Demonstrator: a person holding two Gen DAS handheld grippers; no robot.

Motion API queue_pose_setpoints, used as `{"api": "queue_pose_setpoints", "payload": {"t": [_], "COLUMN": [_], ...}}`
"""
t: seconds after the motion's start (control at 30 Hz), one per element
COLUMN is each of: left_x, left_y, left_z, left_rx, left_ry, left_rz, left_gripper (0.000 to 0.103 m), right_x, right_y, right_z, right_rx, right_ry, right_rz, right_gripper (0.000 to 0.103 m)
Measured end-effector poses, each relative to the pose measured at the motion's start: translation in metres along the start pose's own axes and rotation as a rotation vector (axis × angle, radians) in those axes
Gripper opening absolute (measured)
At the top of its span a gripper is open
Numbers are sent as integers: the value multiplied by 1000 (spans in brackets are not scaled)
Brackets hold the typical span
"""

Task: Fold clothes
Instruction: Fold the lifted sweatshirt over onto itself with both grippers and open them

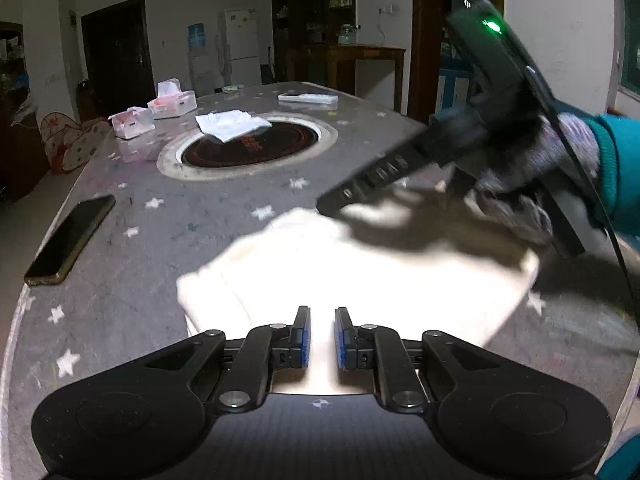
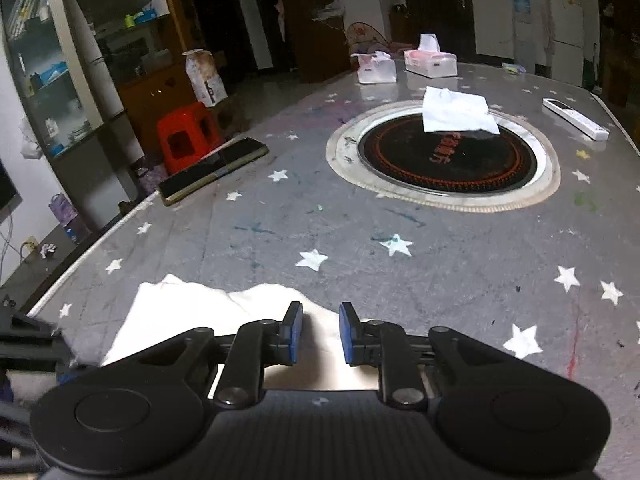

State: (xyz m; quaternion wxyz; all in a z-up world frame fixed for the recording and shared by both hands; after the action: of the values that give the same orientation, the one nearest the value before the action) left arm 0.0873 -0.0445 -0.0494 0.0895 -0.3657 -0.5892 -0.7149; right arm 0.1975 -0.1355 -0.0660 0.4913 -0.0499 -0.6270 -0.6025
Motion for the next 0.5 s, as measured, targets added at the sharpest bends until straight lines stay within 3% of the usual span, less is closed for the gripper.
{"api": "queue_pose_setpoints", "payload": {"t": [0.23,0.5], "left_x": [-28,-62], "left_y": [32,28], "left_z": [24,36], "left_rx": [75,122], "left_ry": [22,44], "left_rz": [1,43], "left_gripper": [15,15], "right_x": [23,32], "right_y": [-13,-32], "right_z": [7,-17], "right_rx": [58,4], "right_ry": [-18,-39], "right_rz": [7,-5], "right_gripper": [20,20]}}
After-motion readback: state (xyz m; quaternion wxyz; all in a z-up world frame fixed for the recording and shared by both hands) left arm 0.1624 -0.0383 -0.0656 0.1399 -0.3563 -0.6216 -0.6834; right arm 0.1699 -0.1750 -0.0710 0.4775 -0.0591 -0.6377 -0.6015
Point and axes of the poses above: each gripper's, at about its wrist camera, not at the fingertips, and x roughly against the way its jaws point, z to its left, y to its top, the point moved 10 cm from there along -x, roughly the way its jaws point, and after that the axes turned 1 degree about y, right-handed, at the moved point
